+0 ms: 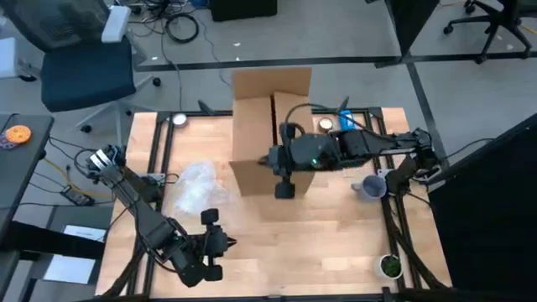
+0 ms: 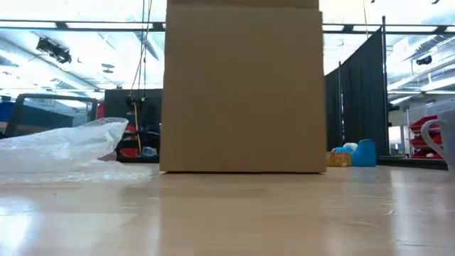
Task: Wrap mug
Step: Adjust the box, then wrap the blue mug with bubble wrap
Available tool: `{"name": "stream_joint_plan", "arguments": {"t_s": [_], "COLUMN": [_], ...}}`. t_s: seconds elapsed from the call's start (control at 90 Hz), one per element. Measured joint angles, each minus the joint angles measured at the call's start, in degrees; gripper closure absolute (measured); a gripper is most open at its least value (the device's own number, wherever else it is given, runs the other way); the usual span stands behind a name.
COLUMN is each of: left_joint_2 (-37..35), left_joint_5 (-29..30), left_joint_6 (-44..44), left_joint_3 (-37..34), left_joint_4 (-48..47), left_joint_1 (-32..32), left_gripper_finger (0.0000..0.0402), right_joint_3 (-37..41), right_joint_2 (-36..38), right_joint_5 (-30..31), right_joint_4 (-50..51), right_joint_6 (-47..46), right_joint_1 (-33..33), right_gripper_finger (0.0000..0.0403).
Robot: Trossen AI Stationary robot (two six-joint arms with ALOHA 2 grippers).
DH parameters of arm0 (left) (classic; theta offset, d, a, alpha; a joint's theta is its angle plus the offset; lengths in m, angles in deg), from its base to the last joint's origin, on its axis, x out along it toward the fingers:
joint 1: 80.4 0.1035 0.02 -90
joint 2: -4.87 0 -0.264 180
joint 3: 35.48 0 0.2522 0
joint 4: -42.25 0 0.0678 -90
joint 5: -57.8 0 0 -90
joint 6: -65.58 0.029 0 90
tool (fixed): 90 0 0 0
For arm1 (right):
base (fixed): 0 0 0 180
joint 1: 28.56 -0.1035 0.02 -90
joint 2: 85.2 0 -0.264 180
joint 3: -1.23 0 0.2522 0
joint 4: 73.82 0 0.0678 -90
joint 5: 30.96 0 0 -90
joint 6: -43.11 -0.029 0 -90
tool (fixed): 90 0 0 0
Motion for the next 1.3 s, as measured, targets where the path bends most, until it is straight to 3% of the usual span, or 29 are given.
{"name": "stream_joint_plan", "arguments": {"t_s": [0.289,0.511,0.844,0.989,1.3], "left_joint_2": [0.0,0.0,0.0,0.0,0.0], "left_joint_5": [1.8,2.0,2.0,2.0,2.5], "left_joint_6": [1.3,1.4,1.4,1.2,1.0], "left_joint_3": [0.0,0.0,0.0,0.0,0.0], "left_joint_4": [-0.5,-0.4,-0.4,-0.3,-0.3], "left_joint_1": [0.0,0.0,0.0,0.0,0.0], "left_gripper_finger": [0.0402,0.0402,0.0402,0.0402,0.0402], "right_joint_3": [0.0,-0.2,-0.6,-0.6,-0.6], "right_joint_2": [-2.7,-5.9,-5.6,-4.4,-1.4], "right_joint_5": [-1.6,-1.8,-1.5,-1.0,-1.4], "right_joint_4": [-9.0,-14.6,-23.7,-23.2,-34.3], "right_joint_6": [10.1,10.9,12.2,12.3,15.5], "right_joint_1": [4.0,5.5,4.2,2.9,-7.0], "right_gripper_finger": [0.0403,0.0387,0.0279,0.0227,0.0146]}}
